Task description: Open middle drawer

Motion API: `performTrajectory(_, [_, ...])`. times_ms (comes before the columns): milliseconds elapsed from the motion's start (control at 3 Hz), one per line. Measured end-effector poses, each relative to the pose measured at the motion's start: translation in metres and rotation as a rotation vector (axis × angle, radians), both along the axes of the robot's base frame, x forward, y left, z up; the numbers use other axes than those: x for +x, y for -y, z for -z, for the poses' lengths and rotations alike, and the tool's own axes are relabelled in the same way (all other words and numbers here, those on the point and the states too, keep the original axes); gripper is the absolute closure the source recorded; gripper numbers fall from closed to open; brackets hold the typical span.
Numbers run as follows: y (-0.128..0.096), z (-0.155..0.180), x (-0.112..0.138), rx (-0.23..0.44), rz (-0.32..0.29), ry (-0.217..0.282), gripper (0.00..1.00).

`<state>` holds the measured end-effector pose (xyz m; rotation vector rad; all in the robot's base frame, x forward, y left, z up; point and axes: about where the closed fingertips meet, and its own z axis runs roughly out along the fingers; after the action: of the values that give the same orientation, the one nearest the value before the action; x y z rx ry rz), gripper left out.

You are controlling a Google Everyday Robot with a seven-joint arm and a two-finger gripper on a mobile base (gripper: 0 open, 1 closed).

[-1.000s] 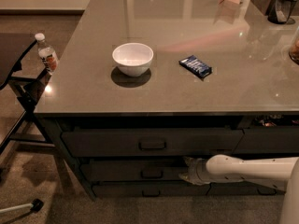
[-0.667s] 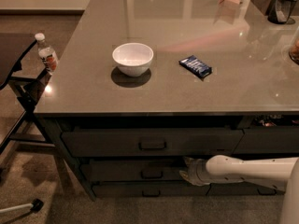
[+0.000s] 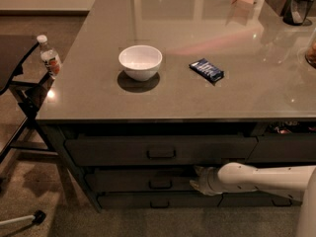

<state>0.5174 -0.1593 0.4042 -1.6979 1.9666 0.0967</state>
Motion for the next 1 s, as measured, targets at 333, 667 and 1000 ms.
performTrajectory(333, [0.0008,-0.0036,0.0053,0.0,0.0,0.0,1.0])
performTrajectory(667, [0.0008,-0.0035,0.0052,0.0,0.0,0.0,1.0])
performTrajectory(1000, [0.002,-0.0013,0.0018,0.002,-0.001,-0.002,1.0])
